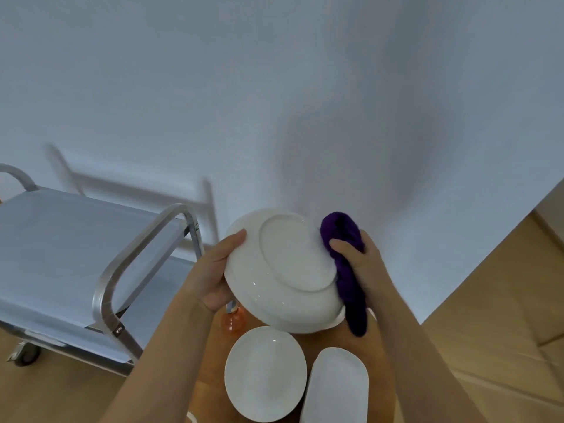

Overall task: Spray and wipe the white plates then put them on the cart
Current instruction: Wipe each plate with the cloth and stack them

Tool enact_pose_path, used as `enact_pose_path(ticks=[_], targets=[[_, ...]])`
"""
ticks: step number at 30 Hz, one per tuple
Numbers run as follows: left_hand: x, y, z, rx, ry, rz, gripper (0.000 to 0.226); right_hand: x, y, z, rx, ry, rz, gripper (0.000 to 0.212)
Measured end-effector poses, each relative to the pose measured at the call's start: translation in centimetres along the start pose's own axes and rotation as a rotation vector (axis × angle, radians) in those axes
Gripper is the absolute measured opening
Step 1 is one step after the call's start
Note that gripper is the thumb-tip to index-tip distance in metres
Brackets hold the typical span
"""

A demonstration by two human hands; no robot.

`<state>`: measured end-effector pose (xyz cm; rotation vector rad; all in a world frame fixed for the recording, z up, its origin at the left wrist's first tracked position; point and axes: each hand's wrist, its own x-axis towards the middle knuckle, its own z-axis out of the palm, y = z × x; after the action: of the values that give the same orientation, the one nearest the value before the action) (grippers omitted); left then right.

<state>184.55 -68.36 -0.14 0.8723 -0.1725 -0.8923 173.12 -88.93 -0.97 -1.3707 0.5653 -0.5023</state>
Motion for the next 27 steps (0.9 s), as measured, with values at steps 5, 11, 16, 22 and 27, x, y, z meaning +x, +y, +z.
enact_pose_path(ticks=[5, 11, 16, 22, 27], targets=[[0.0, -0.4, 1.0, -0.022, 0.028, 0.114, 0.033, -2.8, 2.9, 3.4, 0.095, 0.175, -0.033, 0.033], [-0.2, -2.9, 3.1, 0.024, 0.195, 0.157, 0.041, -7.1, 4.1, 9.0, -0.042, 0.217, -0.140, 0.059], [-0.7, -3.0, 2.7, 0.049, 0.146, 0.167, 0.052, -7.2, 4.0, 9.2, -0.105, 0.188, -0.201, 0.041], [-1.4, -2.1, 1.8, 0.256, 0.152, 0.114, 0.075, -2.6, 2.6, 5.4, -0.214, 0.107, -0.001, 0.044], [-2.0, -2.1, 2.5, 0.474, 0.053, 0.092, 0.059, -0.4, 0.6, 5.9, -0.325, 0.037, -0.116, 0.034]])
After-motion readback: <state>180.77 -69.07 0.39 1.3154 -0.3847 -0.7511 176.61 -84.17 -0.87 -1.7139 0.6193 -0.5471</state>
